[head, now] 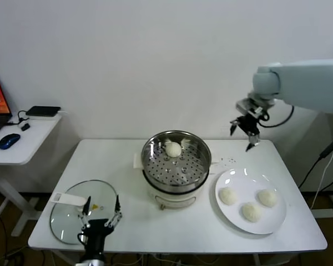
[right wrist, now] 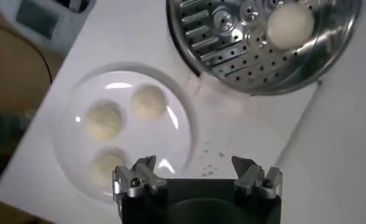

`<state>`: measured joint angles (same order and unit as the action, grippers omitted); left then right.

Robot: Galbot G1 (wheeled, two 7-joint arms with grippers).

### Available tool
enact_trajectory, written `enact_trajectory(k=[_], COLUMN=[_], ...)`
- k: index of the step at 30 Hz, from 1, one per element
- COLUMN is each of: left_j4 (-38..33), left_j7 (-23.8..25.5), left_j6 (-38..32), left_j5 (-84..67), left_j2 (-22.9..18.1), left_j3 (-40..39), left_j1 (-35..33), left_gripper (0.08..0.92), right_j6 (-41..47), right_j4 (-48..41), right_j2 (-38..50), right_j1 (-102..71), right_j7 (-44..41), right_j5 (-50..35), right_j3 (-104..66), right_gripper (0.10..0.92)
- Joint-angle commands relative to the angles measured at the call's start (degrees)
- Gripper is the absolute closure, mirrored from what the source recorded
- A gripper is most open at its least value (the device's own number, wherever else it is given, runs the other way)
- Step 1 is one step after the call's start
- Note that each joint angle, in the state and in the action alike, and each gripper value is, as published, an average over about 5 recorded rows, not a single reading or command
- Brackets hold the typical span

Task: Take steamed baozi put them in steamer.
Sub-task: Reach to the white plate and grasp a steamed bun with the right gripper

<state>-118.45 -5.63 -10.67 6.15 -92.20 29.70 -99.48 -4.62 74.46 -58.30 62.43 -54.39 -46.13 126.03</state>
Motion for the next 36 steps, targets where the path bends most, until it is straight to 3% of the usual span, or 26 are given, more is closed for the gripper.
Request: enact_trajectory(k=[1,16,36], left_j4=[0.1,-0.1,0.4], left_j7=[-0.3,-0.1,0.1], left_j6=[-0.2,-0.1,-0.2], left_j5=[-0.1,-0.1,0.1], left_j2=[0.4,0.4,0.5], left_j3=[0.1,0.7,0.9], left_j1=[0.0,-0.2,0.1], left_gripper=[0.177,0.177,0.177], right_j6=[12.4,18.1,18.5], right_j4=[10.9,6.3,0.0], right_j2=[8.3,8.1,7.2], right_j1=[-2.3,-21.4,-28.7], right_j7=[4.4,11.4,13.5], right_j5=[-5.0,0.3,6.6], right_j3=[2.3,-12.4,-18.0], right_gripper=[0.203,0.203,0.203])
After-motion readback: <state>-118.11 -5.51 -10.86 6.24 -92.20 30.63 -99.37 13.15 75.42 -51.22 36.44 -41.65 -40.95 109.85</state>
